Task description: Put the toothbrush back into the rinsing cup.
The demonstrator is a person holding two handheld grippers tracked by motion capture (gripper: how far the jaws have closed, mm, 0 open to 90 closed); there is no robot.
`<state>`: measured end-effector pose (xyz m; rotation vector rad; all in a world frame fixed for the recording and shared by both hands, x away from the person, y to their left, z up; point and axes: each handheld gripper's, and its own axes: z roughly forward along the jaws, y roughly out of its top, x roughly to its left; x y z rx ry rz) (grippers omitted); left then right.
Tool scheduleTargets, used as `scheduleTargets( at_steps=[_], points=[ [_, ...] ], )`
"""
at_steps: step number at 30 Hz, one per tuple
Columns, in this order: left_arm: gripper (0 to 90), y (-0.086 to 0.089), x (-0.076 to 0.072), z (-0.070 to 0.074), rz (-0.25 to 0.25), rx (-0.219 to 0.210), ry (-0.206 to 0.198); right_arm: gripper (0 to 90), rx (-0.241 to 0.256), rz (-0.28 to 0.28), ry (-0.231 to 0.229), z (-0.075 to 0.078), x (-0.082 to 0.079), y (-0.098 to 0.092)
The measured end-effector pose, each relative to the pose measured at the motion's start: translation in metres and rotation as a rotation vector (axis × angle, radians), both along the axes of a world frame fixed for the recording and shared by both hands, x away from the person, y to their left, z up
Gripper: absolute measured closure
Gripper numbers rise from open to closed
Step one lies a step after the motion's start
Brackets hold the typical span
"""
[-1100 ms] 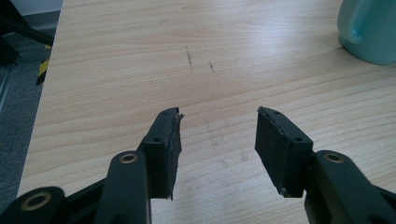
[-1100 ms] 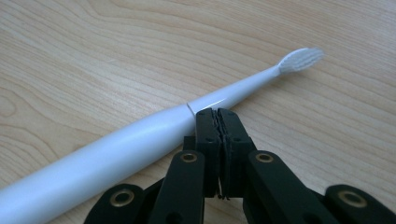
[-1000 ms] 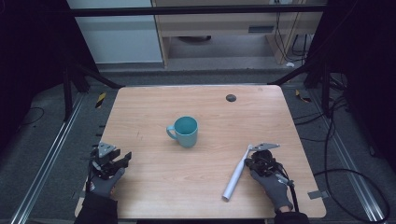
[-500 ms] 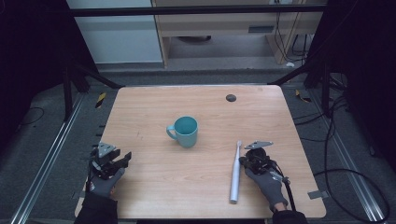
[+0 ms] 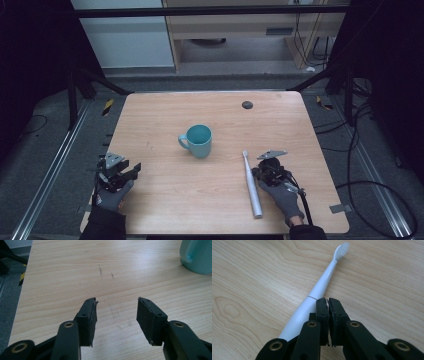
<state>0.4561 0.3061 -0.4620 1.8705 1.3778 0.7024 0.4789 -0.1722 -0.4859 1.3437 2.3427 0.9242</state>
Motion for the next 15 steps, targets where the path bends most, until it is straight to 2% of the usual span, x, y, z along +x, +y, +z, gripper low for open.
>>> scheduleTargets(
  at_steps=[15],
  points=[
    [49.5, -0.0002, -0.0002, 0.0003, -0.001, 0.001, -0.002, 86.3, 0.002, 0.026, 0.005, 0.002, -0.0002, 0.0103]
  ],
)
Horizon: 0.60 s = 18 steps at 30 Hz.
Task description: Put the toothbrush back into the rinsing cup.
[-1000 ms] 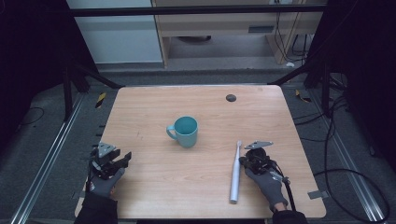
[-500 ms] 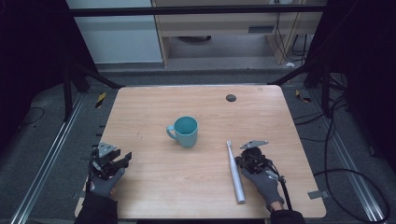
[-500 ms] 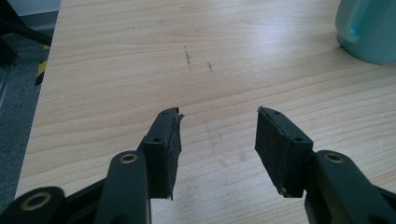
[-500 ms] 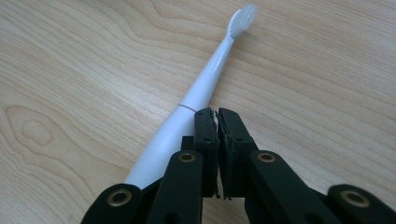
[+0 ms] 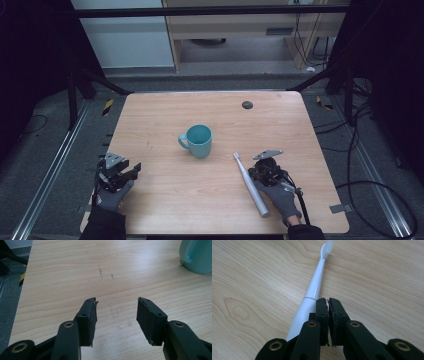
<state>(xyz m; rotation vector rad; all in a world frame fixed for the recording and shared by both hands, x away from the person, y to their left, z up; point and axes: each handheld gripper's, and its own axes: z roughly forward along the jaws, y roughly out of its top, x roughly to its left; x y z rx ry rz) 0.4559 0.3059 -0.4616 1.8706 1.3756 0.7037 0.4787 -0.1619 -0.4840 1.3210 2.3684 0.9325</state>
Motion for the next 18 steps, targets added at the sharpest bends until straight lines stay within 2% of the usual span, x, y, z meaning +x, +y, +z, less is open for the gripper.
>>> scheduleTargets(
  at_steps=[11, 15, 18],
  points=[
    [49.5, -0.0001, 0.0, -0.0001, -0.001, 0.002, 0.0, 86.2, -0.008, 0.022, 0.0, -0.0003, -0.0007, 0.0036],
    [49.5, 0.0001, 0.0, 0.0, -0.001, 0.001, 0.0, 85.7, -0.006, 0.017, -0.004, 0.001, -0.0011, 0.0029],
    [49.3, 0.0002, 0.0, 0.0002, -0.001, -0.001, -0.001, 83.6, 0.009, -0.001, -0.024, 0.0067, -0.0023, -0.0008]
  ],
)
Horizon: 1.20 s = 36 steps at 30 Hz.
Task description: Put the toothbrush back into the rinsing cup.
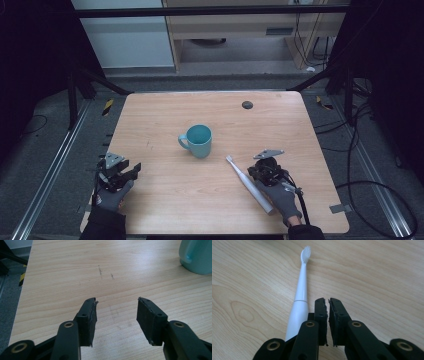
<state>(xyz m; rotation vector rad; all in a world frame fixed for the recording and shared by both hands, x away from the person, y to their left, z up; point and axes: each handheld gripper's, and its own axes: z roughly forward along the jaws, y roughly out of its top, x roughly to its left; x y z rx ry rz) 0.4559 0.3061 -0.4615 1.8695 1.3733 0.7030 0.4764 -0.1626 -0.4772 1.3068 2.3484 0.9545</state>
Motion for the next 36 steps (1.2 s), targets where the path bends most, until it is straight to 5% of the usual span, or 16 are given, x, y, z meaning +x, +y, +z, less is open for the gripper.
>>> scheduleTargets(
  at_steps=[11, 16, 26, 36],
  points=[
    [47.4, 0.0, 0.001, -0.001, 0.0, -0.001, 0.002, 63.6, 0.003, -0.051, -0.048, 0.027, -0.009, -0.018],
    [46.2, -0.001, 0.002, -0.002, -0.002, -0.001, 0.003, 53.6, -0.038, -0.058, -0.053, 0.042, -0.014, -0.022],
    [45.2, 0.0, 0.002, -0.002, -0.008, -0.002, 0.002, 40.3, -0.057, -0.035, -0.005, 0.064, -0.025, -0.02],
    [44.8, 0.0, 0.002, -0.002, -0.008, -0.003, 0.005, 34.8, -0.101, -0.01, 0.062, 0.063, -0.027, -0.012]
  ],
)
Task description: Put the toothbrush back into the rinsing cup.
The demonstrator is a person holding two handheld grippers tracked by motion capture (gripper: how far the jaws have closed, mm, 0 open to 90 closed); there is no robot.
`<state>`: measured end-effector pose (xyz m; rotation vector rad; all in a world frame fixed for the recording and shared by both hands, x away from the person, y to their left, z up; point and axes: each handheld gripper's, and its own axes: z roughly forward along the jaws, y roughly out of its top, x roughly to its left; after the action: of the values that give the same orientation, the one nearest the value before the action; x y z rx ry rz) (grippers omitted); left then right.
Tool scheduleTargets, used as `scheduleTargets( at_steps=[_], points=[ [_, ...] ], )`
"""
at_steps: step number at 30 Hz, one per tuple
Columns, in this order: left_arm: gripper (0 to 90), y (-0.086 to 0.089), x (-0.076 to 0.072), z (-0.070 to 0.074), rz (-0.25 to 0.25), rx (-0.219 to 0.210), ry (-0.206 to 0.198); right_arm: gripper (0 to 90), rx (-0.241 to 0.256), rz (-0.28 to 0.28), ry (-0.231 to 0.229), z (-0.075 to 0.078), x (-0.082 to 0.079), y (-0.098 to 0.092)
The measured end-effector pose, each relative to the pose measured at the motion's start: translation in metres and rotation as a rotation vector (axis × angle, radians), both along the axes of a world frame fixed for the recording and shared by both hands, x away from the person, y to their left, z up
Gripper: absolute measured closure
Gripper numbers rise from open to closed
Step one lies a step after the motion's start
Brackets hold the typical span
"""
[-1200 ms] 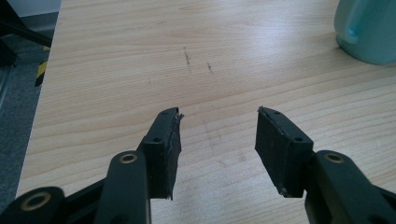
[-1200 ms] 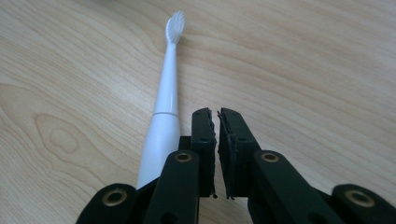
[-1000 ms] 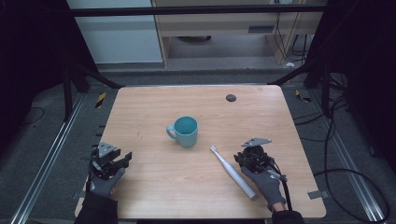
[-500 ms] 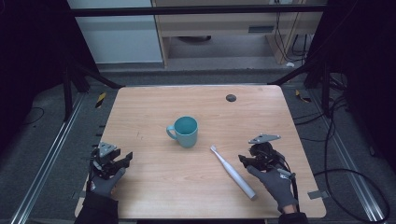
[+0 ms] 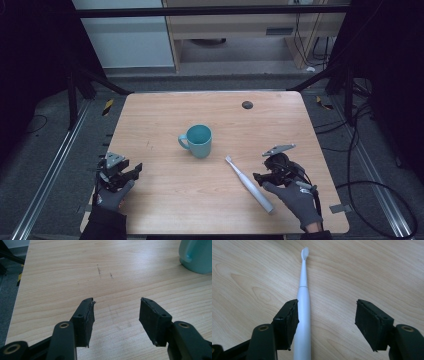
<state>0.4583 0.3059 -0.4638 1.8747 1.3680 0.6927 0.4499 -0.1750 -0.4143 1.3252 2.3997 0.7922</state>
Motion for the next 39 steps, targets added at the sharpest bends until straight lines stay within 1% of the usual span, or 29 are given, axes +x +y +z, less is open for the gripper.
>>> scheduleTargets(
  at_steps=[2, 3, 4, 5, 6, 7, 8, 9, 10, 11, 13, 15, 16, 17, 18, 19, 22, 23, 24, 25, 26, 28, 29, 31, 32, 35, 36, 39],
  points=[
    [44.8, 0.0, 0.0, 0.0, 0.0, -0.001, 0.0, 34.8, -0.003, 0.01, 0.015, 0.0, 0.0, 0.003],
    [44.8, 0.0, 0.0, 0.0, 0.0, -0.001, 0.001, 34.8, -0.003, 0.01, 0.015, 0.0, 0.0, 0.003],
    [44.7, 0.0, 0.0, 0.0, -0.001, 0.0, 0.001, 34.8, -0.012, 0.019, 0.035, -0.001, -0.001, 0.007],
    [44.7, 0.0, 0.0, 0.0, -0.001, 0.001, 0.001, 34.8, -0.012, 0.019, 0.035, -0.001, -0.001, 0.007],
    [44.8, -0.001, 0.001, 0.0, -0.001, 0.002, 0.003, 35.1, -0.025, 0.03, 0.055, -0.002, -0.002, 0.011],
    [44.8, -0.001, 0.001, 0.0, -0.001, 0.002, 0.003, 35.1, -0.025, 0.03, 0.055, -0.002, -0.002, 0.011],
    [44.8, -0.001, 0.001, 0.0, -0.002, 0.002, 0.003, 35.2, -0.041, 0.041, 0.079, -0.005, -0.002, 0.016],
    [44.8, 0.0, 0.0, 0.0, -0.002, 0.002, 0.002, 35.5, -0.056, 0.049, 0.08, -0.007, -0.001, 0.017],
    [44.8, 0.0, 0.0, 0.0, -0.001, 0.001, 0.001, 35.9, -0.064, 0.045, 0.087, -0.008, -0.001, 0.019],
    [44.8, 0.0, 0.0, 0.0, -0.001, 0.001, 0.001, 35.9, -0.064, 0.045, 0.087, -0.008, -0.001, 0.019],
    [44.8, 0.0, 0.0, 0.0, -0.001, 0.001, 0.0, 36.4, -0.086, 0.054, 0.114, -0.013, 0.0, 0.024],
    [44.8, -0.001, 0.0, 0.0, -0.002, 0.002, 0.001, 36.6, -0.091, 0.055, 0.122, -0.014, 0.001, 0.025],
    [44.8, 0.0, 0.0, 0.0, -0.002, 0.002, 0.001, 36.9, -0.098, 0.057, 0.141, -0.017, 0.002, 0.028],
    [44.8, 0.0, 0.0, 0.0, -0.002, 0.002, 0.001, 36.9, -0.098, 0.057, 0.141, -0.017, 0.002, 0.028],
    [44.8, 0.0, 0.0, 0.0, -0.002, 0.002, 0.002, 37.2, -0.119, 0.068, 0.153, -0.021, 0.003, 0.032],
    [44.8, 0.0, 0.0, 0.0, -0.002, 0.003, 0.002, 37.5, -0.128, 0.072, 0.16, -0.022, 0.004, 0.034],
    [44.8, -0.001, 0.0, 0.0, -0.003, 0.003, 0.002, 38.6, -0.131, 0.075, 0.184, -0.026, 0.006, 0.039],
    [44.8, -0.001, 0.0, 0.0, -0.003, 0.003, 0.002, 38.6, -0.131, 0.075, 0.184, -0.026, 0.006, 0.039],
    [44.8, -0.001, 0.0, 0.0, -0.003, 0.003, 0.002, 39.8, -0.144, 0.073, 0.201, -0.03, 0.008, 0.041],
    [44.8, -0.001, 0.0, 0.0, -0.003, 0.003, 0.002, 39.8, -0.144, 0.073, 0.201, -0.03, 0.008, 0.041],
    [44.8, 0.0, 0.0, 0.0, -0.002, 0.003, 0.002, 41.3, -0.15, 0.07, 0.219, -0.034, 0.01, 0.041],
    [44.8, 0.0, 0.001, 0.0, -0.002, 0.004, 0.003, 42.7, -0.156, 0.077, 0.229, -0.037, 0.011, 0.04],
    [44.8, 0.0, 0.001, 0.0, -0.002, 0.003, 0.004, 43.5, -0.154, 0.068, 0.245, -0.039, 0.012, 0.041],
    [44.8, 0.0, 0.001, 0.0, -0.002, 0.004, 0.004, 44.2, -0.158, 0.077, 0.248, -0.041, 0.013, 0.04],
    [44.7, -0.001, 0.001, 0.0, -0.002, 0.004, 0.005, 45.3, -0.159, 0.069, 0.265, -0.044, 0.014, 0.04],
    [44.8, -0.001, 0.001, -0.001, -0.002, 0.003, 0.005, 46.8, -0.166, 0.074, 0.273, -0.047, 0.016, 0.04],
    [44.7, -0.001, 0.001, -0.001, -0.002, 0.003, 0.005, 49.0, -0.164, 0.071, 0.287, -0.049, 0.017, 0.041],
    [44.7, 0.0, 0.001, 0.0, -0.002, 0.003, 0.005, 51.6, -0.17, 0.075, 0.291, -0.051, 0.018, 0.041]
  ],
)
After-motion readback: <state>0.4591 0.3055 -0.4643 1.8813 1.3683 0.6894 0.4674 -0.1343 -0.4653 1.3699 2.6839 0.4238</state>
